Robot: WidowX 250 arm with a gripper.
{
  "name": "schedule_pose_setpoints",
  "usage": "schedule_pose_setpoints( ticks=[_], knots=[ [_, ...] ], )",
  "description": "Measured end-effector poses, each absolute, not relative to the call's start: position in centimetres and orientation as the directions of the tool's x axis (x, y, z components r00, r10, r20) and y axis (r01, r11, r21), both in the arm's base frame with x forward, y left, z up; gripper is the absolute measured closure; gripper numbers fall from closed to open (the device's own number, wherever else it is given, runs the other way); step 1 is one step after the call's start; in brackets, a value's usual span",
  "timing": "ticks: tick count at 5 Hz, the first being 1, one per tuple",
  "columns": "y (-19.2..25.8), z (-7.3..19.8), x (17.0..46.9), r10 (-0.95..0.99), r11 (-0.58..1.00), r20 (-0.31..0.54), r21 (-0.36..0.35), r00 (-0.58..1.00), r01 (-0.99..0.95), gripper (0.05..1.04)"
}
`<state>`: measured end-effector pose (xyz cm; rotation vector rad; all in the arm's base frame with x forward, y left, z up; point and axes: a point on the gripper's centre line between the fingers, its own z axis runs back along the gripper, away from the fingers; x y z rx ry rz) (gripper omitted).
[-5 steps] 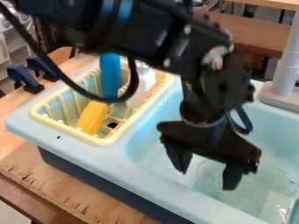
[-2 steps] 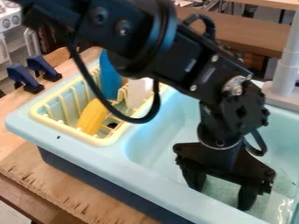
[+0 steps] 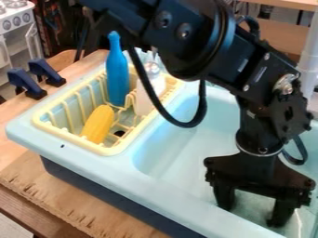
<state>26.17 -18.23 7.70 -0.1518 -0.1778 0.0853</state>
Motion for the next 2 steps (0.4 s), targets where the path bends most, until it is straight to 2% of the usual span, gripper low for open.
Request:
schedule_pose_setpoints(
  ticks=[1, 2],
  knots=[
    [-18.6, 7.5, 27.2, 0.154, 0.975, 0.15, -0.182, 0.977, -0.125, 0.082],
    [-17.7, 7.2, 29.9, 0.185, 0.975, 0.192, -0.156, 0.964, -0.157, 0.082]
  ],
)
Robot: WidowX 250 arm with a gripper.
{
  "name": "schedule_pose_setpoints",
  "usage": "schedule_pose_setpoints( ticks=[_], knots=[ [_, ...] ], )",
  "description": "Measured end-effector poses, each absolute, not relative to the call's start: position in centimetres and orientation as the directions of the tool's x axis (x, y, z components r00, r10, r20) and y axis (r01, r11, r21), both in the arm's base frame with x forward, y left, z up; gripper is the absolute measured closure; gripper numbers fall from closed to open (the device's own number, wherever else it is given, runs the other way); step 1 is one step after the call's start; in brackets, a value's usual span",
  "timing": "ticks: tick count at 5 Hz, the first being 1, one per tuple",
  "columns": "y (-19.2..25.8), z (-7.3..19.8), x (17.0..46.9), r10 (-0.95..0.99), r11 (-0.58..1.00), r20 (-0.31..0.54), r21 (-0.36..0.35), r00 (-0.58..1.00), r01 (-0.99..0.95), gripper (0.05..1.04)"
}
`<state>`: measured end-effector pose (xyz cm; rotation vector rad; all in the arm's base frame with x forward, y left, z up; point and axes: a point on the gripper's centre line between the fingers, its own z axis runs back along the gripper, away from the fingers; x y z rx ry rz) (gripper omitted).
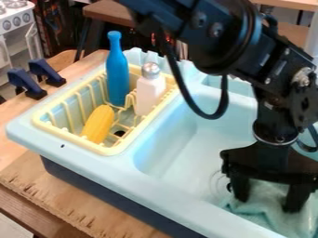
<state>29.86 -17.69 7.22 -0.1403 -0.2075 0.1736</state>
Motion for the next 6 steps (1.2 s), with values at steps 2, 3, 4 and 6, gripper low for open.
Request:
schedule_pose_setpoints(
  ticks=[2, 3, 4, 6],
  knots=[
    [-17.3, 7.4, 32.2, 0.17, 0.985, 0.235, -0.083, 0.957, -0.155, 0.082],
    [-17.1, 8.1, 32.9, 0.141, 0.99, 0.276, -0.062, 0.951, -0.129, 0.082],
    [-17.0, 8.3, 32.8, 0.135, 0.99, 0.286, -0.067, 0.949, -0.12, 0.082],
    [-15.5, 14.6, 30.9, 0.247, 0.963, 0.294, -0.179, 0.923, -0.201, 0.083]
  ],
)
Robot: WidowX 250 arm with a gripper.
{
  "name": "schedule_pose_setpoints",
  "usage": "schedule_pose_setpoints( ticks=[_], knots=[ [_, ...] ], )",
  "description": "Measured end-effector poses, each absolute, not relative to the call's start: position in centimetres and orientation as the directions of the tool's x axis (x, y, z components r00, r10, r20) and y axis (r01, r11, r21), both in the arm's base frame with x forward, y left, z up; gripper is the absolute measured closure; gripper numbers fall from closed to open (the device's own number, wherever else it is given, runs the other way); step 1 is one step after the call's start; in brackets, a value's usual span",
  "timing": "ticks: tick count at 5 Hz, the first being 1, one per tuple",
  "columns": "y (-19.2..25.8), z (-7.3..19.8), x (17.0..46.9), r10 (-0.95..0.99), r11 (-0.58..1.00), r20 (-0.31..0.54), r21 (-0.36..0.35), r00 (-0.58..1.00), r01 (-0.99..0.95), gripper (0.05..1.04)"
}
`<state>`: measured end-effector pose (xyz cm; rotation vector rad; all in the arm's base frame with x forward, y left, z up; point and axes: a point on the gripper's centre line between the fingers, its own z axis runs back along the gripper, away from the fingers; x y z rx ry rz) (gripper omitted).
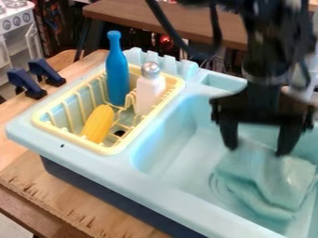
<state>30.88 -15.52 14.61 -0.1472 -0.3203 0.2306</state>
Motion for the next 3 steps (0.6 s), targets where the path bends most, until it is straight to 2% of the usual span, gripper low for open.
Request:
schedule_pose_setpoints(
  ticks=[1, 2, 3],
  knots=[
    [-15.9, 16.6, 30.3, 0.239, 0.944, 0.233, -0.284, 0.943, -0.169, 0.083],
    [-15.1, 18.2, 30.2, 0.245, 0.938, 0.204, -0.299, 0.948, -0.178, 0.083],
    [-15.0, 18.0, 29.4, 0.215, 0.944, 0.162, -0.288, 0.963, -0.162, 0.083]
  ],
)
